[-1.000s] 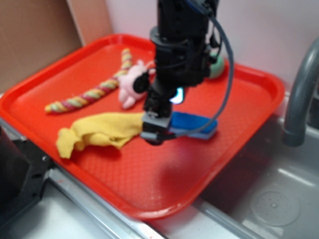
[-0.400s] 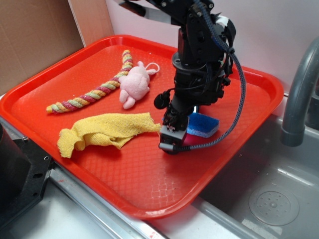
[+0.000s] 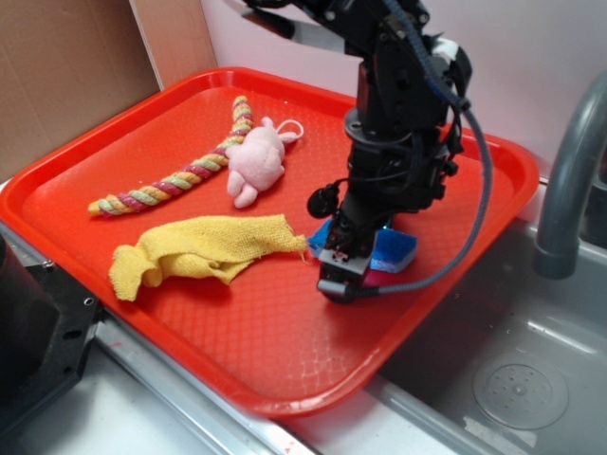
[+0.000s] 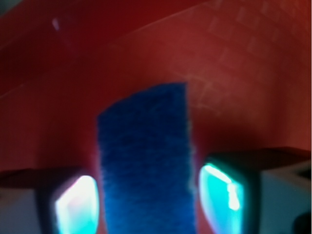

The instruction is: Grab the blue sponge.

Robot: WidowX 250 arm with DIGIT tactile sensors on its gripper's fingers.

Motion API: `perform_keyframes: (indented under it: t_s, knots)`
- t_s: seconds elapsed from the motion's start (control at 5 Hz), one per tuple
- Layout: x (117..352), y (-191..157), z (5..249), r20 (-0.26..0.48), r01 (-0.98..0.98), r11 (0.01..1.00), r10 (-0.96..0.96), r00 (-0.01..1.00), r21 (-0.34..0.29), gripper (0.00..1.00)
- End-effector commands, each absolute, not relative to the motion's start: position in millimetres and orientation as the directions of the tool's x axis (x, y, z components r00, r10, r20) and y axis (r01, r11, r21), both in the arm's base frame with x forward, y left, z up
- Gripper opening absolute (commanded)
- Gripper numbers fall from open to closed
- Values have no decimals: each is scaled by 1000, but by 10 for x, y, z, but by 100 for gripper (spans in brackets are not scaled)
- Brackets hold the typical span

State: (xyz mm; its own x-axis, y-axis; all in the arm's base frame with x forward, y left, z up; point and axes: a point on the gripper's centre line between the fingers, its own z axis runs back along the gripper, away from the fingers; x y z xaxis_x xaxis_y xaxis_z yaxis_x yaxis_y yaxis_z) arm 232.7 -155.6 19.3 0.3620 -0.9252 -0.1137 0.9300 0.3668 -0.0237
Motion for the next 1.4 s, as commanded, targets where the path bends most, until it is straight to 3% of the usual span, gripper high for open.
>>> perform_keyframes:
  t_s: [0.0, 0.2, 0.4, 0.6, 0.8, 1.2]
  knots:
    - [1962, -1548, 430, -106, 868, 496, -864, 492, -19, 0]
    - [1707, -1119, 907, -38, 719, 695, -718, 695, 25, 0]
    - [1545, -743, 1394, -4, 525, 851, -525, 851, 6, 0]
    - [1407, -694, 1865, 5, 297, 954, -297, 955, 43, 0]
    - [1513, -692, 1988, 10, 64, 997, -65, 998, 48, 0]
    - [1751, -587, 1925, 34, -50, 997, 48, 998, 61, 0]
